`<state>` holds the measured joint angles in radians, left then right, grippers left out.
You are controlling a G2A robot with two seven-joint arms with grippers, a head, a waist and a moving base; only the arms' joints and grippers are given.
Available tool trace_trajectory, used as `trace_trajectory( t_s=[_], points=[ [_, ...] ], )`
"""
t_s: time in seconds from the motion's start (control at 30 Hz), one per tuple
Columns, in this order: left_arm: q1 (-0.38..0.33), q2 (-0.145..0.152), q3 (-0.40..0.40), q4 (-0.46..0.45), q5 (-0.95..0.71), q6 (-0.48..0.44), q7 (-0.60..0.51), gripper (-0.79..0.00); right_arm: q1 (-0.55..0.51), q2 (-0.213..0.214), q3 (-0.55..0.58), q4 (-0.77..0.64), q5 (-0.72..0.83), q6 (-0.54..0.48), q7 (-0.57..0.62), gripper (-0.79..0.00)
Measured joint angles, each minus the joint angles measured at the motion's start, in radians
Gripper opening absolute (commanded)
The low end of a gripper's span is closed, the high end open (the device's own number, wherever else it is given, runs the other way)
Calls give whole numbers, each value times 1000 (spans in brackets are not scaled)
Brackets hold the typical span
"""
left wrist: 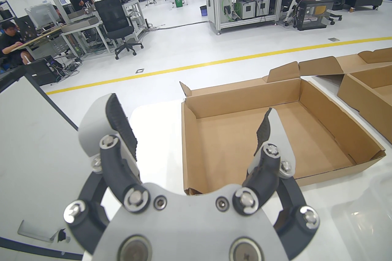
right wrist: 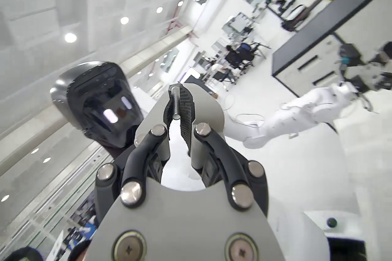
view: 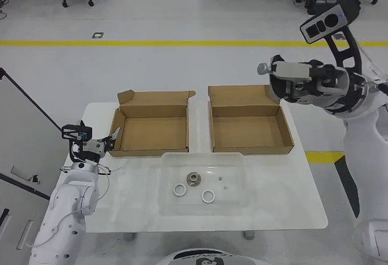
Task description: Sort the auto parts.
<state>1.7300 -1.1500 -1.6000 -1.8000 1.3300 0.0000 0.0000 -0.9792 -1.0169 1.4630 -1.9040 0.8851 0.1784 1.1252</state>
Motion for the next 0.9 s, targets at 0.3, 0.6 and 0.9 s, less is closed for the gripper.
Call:
trace_trajectory(
  t_s=[0.3,0.6,0.9],
  points=[
    [0,0,0,0,0,0,0,0,43,46,72,2,-410,71,122,-785],
    [0,0,0,0,0,0,0,0,165,75,-23,39,-781,22,231,-785],
    [0,0,0,0,0,0,0,0,301,74,-215,110,-1034,-58,269,-785]
  ],
)
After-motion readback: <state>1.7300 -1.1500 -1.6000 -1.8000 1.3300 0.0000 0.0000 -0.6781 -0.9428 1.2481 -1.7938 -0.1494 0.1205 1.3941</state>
